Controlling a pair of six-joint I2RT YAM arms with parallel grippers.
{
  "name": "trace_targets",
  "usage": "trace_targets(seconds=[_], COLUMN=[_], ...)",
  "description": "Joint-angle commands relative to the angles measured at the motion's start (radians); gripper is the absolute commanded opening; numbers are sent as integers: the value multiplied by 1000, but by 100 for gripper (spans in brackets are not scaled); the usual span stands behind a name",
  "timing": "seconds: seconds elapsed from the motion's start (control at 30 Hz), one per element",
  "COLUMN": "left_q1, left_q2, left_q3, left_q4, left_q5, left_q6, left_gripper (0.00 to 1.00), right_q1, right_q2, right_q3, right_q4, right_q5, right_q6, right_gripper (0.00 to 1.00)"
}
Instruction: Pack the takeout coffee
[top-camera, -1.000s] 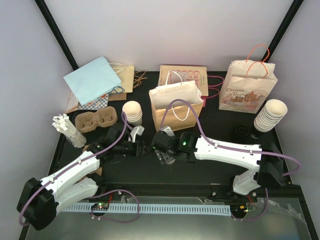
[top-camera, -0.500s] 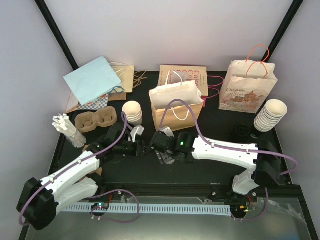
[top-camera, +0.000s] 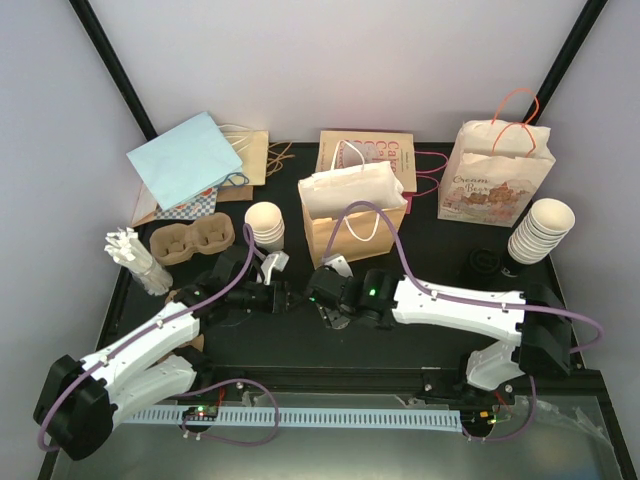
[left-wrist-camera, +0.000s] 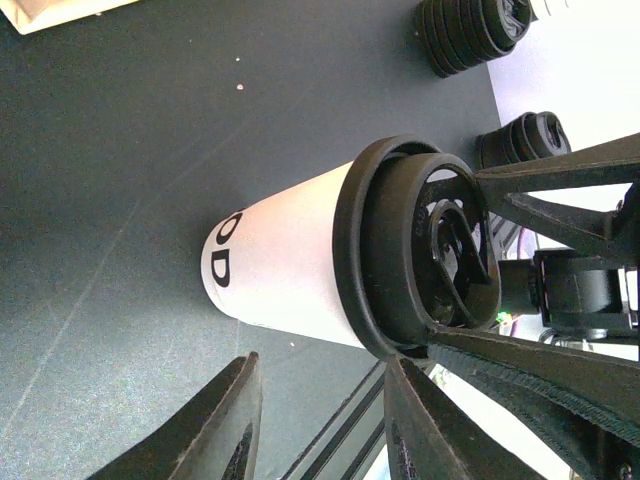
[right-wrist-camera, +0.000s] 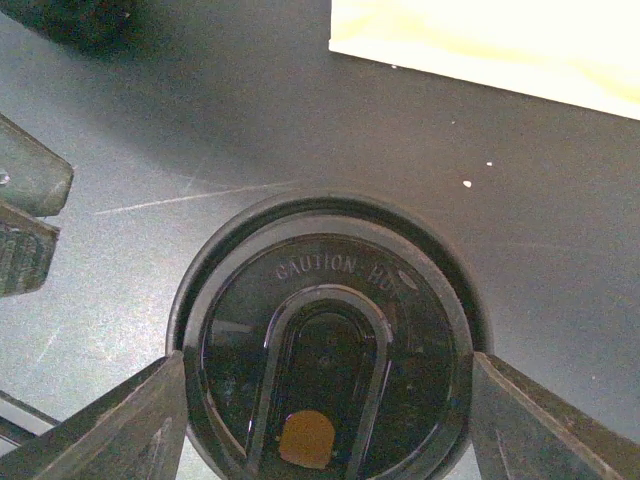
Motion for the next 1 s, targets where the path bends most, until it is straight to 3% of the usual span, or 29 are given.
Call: trace_targets(seconds=[0.0,0.63,0.97], left_q1=[5,5,5], left_q2=[9,32,62], left_q3=[48,45,46], left_q4=[-1,22,47], left_q5=[15,45,68], left_q6=[18,3,0], left_gripper=[36,36,36], right_q1=[7,14,14], right_q2=[-13,-102,-143], right_q3=[-89,-303,-305], right_q4=[31,209,168], right_q5=[-23,-145,-152], right_q6=[4,3,-35], right_gripper=[73,68,68])
